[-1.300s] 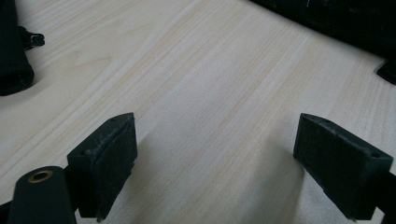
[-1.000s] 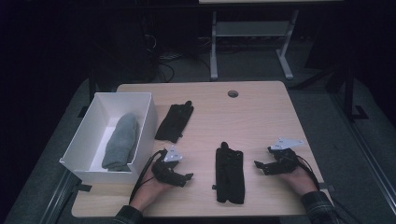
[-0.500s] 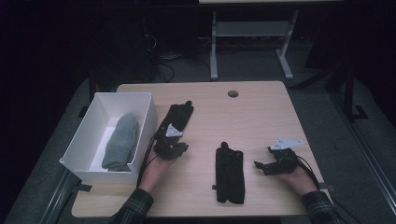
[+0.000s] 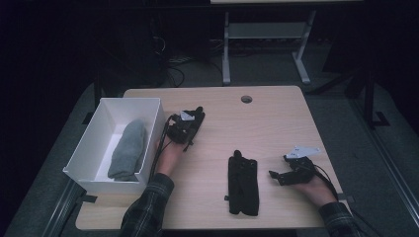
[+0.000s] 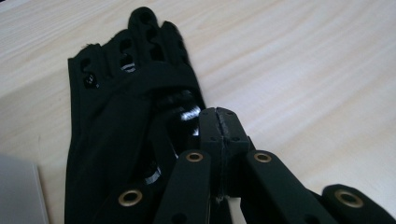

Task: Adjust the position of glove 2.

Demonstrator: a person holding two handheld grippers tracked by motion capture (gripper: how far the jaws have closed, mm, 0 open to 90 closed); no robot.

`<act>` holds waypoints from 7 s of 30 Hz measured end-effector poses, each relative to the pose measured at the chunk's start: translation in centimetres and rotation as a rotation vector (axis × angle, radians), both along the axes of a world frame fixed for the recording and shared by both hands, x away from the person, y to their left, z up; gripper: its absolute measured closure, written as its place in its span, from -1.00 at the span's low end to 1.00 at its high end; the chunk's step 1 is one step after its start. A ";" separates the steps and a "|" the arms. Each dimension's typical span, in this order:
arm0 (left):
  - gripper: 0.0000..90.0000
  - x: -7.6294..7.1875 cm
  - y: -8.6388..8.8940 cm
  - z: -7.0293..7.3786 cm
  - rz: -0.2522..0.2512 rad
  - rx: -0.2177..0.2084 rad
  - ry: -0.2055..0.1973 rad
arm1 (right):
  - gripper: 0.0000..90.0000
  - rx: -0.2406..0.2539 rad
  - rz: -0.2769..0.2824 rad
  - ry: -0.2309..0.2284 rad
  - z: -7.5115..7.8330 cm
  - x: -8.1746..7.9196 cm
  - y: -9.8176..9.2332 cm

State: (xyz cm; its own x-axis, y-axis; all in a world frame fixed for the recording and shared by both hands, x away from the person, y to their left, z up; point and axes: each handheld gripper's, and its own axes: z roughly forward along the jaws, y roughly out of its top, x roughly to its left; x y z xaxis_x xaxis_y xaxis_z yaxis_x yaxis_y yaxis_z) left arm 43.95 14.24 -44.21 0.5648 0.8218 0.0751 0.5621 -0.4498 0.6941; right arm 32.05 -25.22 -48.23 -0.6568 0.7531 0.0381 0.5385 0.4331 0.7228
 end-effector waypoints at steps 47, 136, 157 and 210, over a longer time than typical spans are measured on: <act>1.00 -9.1 -2.5 -1.6 -0.274 -0.108 0.230 | -0.72 -0.002 0.000 0.007 0.0 0.0 0.1; 0.91 -11.9 -0.3 -0.5 -0.201 -0.211 0.287 | 0.91 0.038 0.302 0.078 1.4 -2.0 3.0; 0.92 -11.7 0.1 2.3 -0.305 -0.449 0.289 | 1.00 0.054 0.397 0.119 1.1 -1.9 5.0; 0.82 -11.7 -3.4 1.7 -0.419 -0.429 0.332 | 0.98 0.049 0.458 0.092 1.1 -1.1 13.7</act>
State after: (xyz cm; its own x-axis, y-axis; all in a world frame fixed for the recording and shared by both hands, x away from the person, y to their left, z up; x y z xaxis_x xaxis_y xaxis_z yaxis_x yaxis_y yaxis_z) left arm 32.23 10.87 -42.51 0.7786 0.4469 -0.4406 0.6144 -0.3996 0.6803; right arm 30.97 -11.50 -47.08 -0.9135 0.3823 0.1394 0.3623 0.6079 0.7066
